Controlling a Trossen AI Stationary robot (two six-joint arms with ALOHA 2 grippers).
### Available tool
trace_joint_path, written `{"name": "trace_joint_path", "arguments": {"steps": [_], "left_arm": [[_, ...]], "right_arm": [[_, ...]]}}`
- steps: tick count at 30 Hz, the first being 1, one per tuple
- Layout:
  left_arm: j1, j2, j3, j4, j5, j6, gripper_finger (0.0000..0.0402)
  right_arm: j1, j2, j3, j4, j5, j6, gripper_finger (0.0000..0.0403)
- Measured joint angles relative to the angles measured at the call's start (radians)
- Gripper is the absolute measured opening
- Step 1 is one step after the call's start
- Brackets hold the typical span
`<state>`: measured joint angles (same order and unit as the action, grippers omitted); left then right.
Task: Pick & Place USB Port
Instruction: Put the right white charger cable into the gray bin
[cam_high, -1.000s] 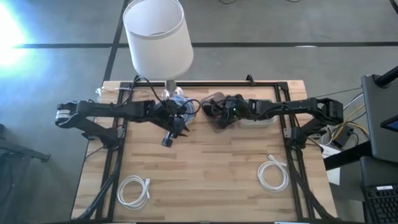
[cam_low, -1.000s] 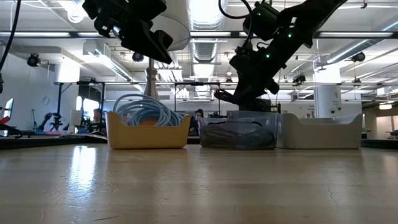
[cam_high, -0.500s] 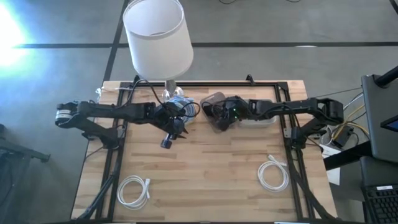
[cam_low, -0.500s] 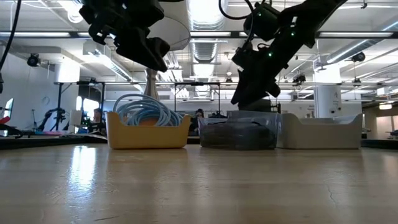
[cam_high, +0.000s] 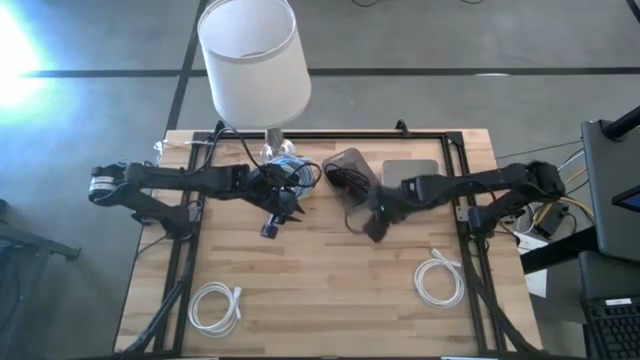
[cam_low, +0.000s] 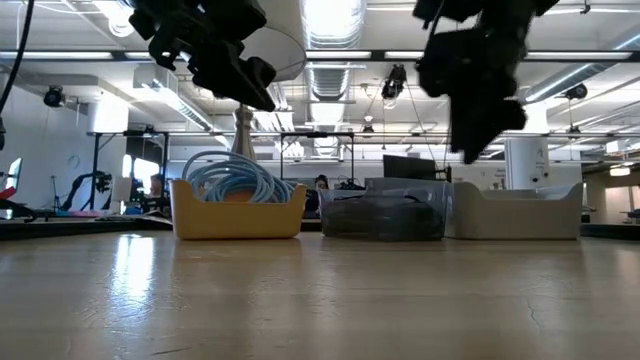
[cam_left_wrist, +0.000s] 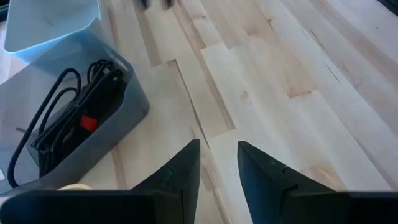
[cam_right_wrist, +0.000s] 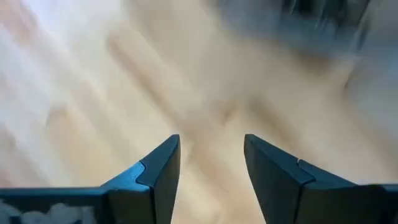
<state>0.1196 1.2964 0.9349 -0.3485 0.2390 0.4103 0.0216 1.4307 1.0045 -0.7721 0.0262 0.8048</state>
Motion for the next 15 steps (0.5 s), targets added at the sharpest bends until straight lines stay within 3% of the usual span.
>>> {"name": "trace_joint_path", "arguments": {"steps": [6,11,15], "left_arm": [[0.0,0.0,-0.007,0.007,0.0,-0.019,0.011],[-0.005,0.001,-0.007,0.025,0.0,-0.031,0.011],[-0.006,0.001,-0.007,0.044,0.0,-0.049,0.011]], "right_arm": [[0.221,-0.003,-0.014,-0.099,-0.121,0.315,0.0171],[0.412,-0.002,-0.053,-0.097,-0.213,0.677,0.0171],[0.493,-0.002,-0.087,-0.112,-0.255,0.833,0.0171]]}}
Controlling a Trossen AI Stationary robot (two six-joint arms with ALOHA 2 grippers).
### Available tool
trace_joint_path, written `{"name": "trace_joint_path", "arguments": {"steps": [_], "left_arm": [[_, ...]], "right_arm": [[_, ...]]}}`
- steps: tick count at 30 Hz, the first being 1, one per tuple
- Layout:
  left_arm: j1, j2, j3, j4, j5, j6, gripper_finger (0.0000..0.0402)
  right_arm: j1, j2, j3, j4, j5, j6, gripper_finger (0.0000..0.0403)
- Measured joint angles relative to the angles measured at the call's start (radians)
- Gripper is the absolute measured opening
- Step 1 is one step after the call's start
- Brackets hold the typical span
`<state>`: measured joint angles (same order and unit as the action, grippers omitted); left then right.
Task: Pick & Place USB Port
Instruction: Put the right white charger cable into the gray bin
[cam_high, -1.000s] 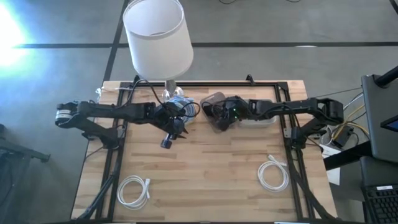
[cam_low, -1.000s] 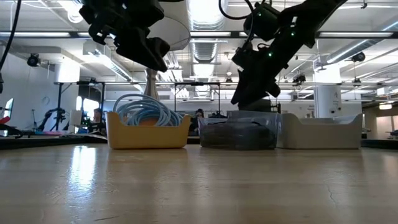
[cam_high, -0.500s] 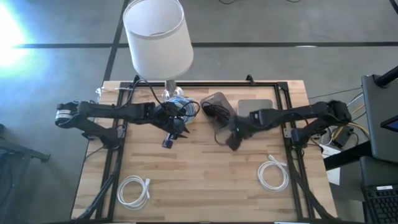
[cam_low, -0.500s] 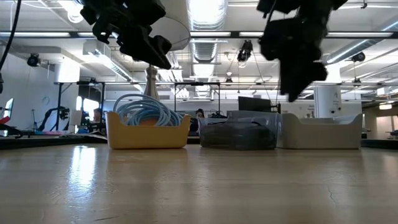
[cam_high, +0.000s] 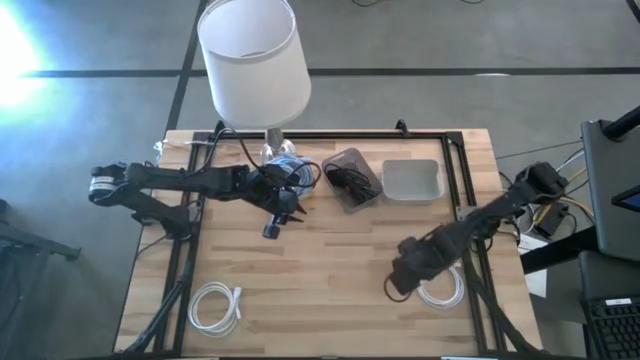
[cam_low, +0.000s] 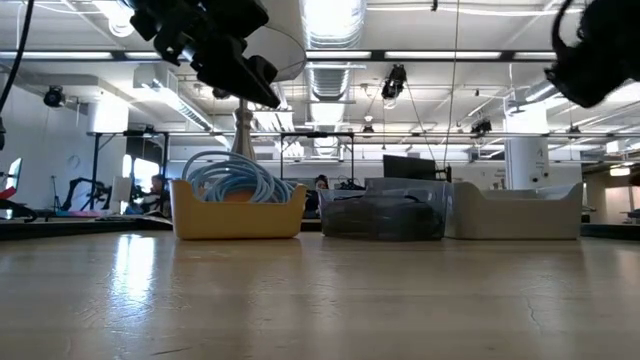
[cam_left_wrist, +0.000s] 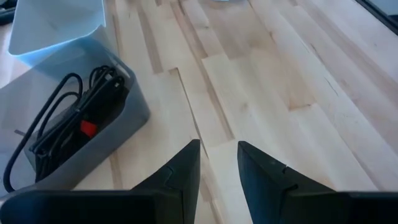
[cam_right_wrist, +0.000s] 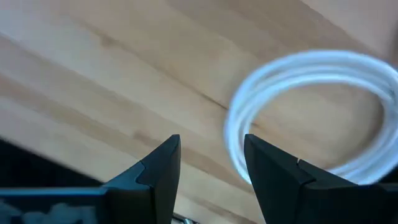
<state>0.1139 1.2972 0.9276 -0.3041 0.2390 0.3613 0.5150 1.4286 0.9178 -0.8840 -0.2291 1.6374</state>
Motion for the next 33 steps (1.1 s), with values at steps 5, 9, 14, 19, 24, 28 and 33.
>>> {"name": "trace_joint_path", "arguments": {"steps": [5,9,14,19,24,28,33], "left_arm": [[0.0,0.0,0.0,0.008,0.0,-0.004,0.011],[0.0,0.0,0.0,0.008,0.0,-0.003,0.011],[0.0,0.0,0.0,0.012,0.0,0.001,0.011],[0.0,0.0,0.0,0.019,0.0,0.001,0.011],[0.0,0.0,0.0,0.026,0.0,0.001,0.011],[0.0,0.0,0.0,0.049,0.0,-0.001,0.011],[0.0,0.0,0.0,0.061,0.0,-0.002,0.011]], "right_arm": [[0.017,0.016,-0.067,0.013,-0.025,0.113,0.0171],[0.018,0.039,-0.124,0.112,-0.08,0.138,0.0171],[0.018,0.081,-0.149,0.201,-0.093,0.137,0.0171],[0.018,0.142,-0.15,0.202,-0.109,0.11,0.0171],[0.018,0.181,-0.144,0.202,-0.115,0.097,0.0171],[0.017,0.219,-0.141,0.202,-0.112,0.066,0.0171],[0.014,0.242,-0.139,0.206,-0.112,0.061,0.0171]]}}
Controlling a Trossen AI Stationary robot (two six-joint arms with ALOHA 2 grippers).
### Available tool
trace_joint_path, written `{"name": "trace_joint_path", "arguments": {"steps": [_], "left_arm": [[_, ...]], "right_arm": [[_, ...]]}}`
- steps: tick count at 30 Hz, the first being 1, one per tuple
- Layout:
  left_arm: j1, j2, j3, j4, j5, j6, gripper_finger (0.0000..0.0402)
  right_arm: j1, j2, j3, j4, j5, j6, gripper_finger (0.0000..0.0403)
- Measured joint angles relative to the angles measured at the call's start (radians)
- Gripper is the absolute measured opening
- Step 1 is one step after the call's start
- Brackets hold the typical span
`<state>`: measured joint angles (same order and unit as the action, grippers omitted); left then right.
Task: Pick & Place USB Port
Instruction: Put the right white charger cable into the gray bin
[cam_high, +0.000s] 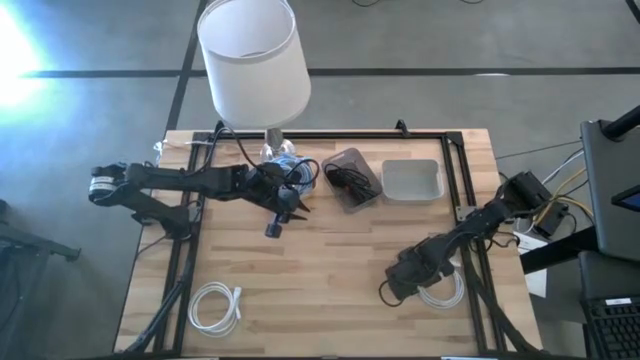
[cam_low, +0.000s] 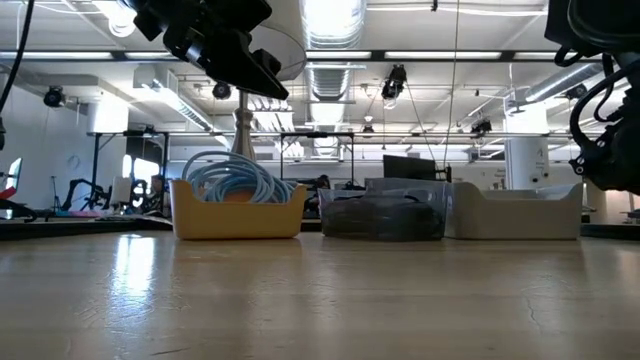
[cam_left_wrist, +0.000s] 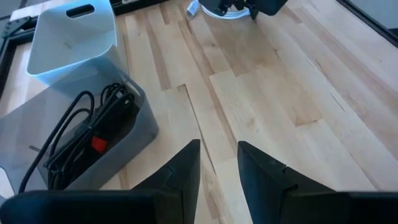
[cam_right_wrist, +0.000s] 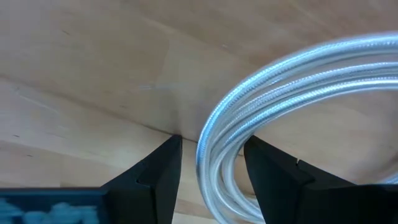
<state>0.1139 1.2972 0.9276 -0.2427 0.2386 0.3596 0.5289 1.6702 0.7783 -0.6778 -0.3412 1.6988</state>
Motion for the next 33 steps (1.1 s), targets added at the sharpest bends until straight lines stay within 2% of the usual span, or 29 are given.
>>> {"name": "trace_joint_path", "arguments": {"steps": [5,10,14,21,28,33], "left_arm": [[0.0,0.0,0.0,0.0,0.0,-0.002,0.011],[0.0,0.0,0.0,0.0,0.0,-0.002,0.011],[0.0,0.0,0.0,0.0,0.0,-0.002,0.011],[0.0,0.0,0.0,0.0,0.0,-0.001,0.011],[0.0,0.0,0.0,0.006,0.0,-0.001,0.011],[0.0,0.0,0.0,0.006,0.0,-0.001,0.011]], "right_arm": [[-0.014,-0.021,-0.003,-0.004,0.011,-0.006,0.0142],[-0.032,-0.052,-0.006,-0.016,0.017,-0.06,0.0074],[-0.044,-0.085,-0.008,-0.022,0.062,-0.108,0.0027],[-0.052,-0.175,0.004,-0.026,0.189,-0.158,0.0025],[-0.087,-0.312,0.023,-0.031,0.433,-0.262,0.0025],[-0.121,-0.406,0.039,-0.029,0.548,-0.4,0.0025]]}}
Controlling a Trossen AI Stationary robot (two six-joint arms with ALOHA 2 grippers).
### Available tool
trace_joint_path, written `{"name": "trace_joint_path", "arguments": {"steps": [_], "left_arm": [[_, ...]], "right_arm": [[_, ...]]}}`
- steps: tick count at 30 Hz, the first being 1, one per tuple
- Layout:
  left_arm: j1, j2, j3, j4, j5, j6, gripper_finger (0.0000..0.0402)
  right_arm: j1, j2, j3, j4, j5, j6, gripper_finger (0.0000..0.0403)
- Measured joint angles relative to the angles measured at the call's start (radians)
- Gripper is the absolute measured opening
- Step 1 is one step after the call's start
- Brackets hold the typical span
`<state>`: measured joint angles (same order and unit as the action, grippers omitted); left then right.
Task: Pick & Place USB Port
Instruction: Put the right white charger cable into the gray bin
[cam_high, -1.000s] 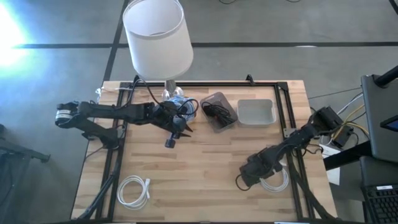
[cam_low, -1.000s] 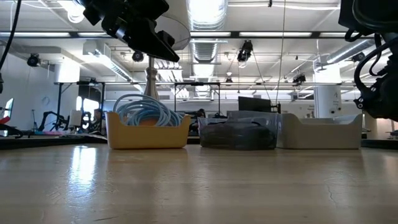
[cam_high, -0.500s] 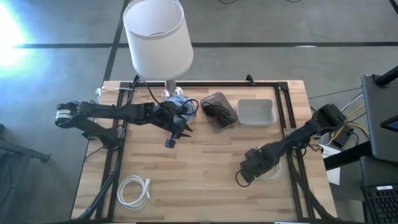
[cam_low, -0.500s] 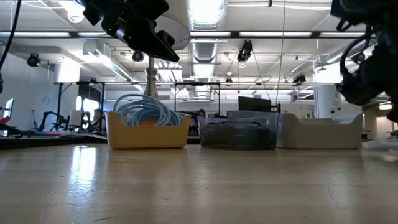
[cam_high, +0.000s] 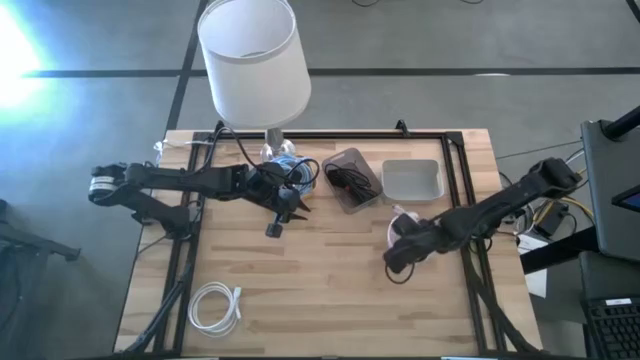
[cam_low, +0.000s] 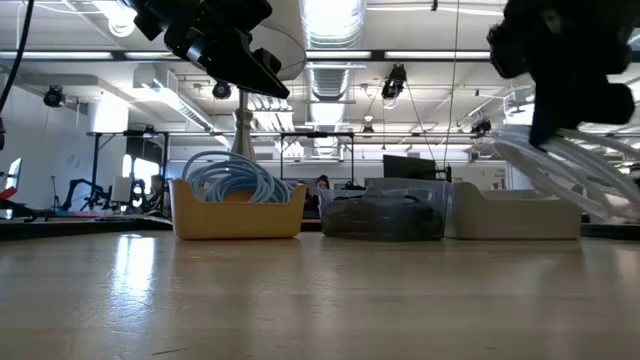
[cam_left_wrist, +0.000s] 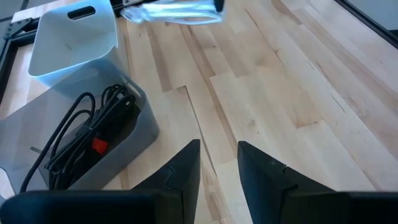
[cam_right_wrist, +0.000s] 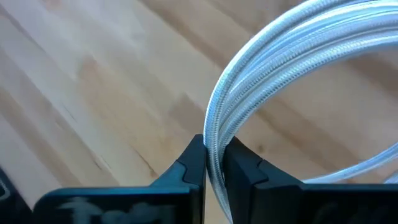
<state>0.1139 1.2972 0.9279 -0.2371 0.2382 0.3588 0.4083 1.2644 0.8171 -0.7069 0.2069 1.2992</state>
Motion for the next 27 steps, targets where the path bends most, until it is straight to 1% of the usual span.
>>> {"name": "trace_joint_path", "arguments": {"steps": [5,9,14,17,20,22,27], "left_arm": [[0.0,0.0,0.0,-0.001,0.0,0.0,0.011],[0.0,0.0,0.0,-0.002,0.0,0.0,0.011],[0.0,0.0,0.0,-0.002,0.0,0.0,0.011],[0.0,0.0,0.0,-0.002,0.0,0.0,0.011],[0.0,0.0,0.0,-0.002,0.0,0.0,0.011],[0.0,0.0,0.0,-0.002,0.0,0.0,0.011],[0.0,0.0,0.0,-0.003,0.0,0.0,0.011]], "right_arm": [[-0.031,-0.071,0.012,0.001,0.096,-0.105,0.0025],[-0.066,-0.11,0.012,-0.002,0.177,-0.226,0.0025],[-0.143,-0.125,0.012,-0.012,0.268,-0.371,0.0026],[-0.21,-0.119,0.012,-0.019,0.32,-0.441,0.0033],[-0.29,-0.105,0.012,-0.021,0.349,-0.512,0.0042],[-0.349,-0.097,0.012,-0.021,0.349,-0.543,0.0043],[-0.47,-0.064,0.012,-0.036,0.357,-0.552,0.0037]]}}
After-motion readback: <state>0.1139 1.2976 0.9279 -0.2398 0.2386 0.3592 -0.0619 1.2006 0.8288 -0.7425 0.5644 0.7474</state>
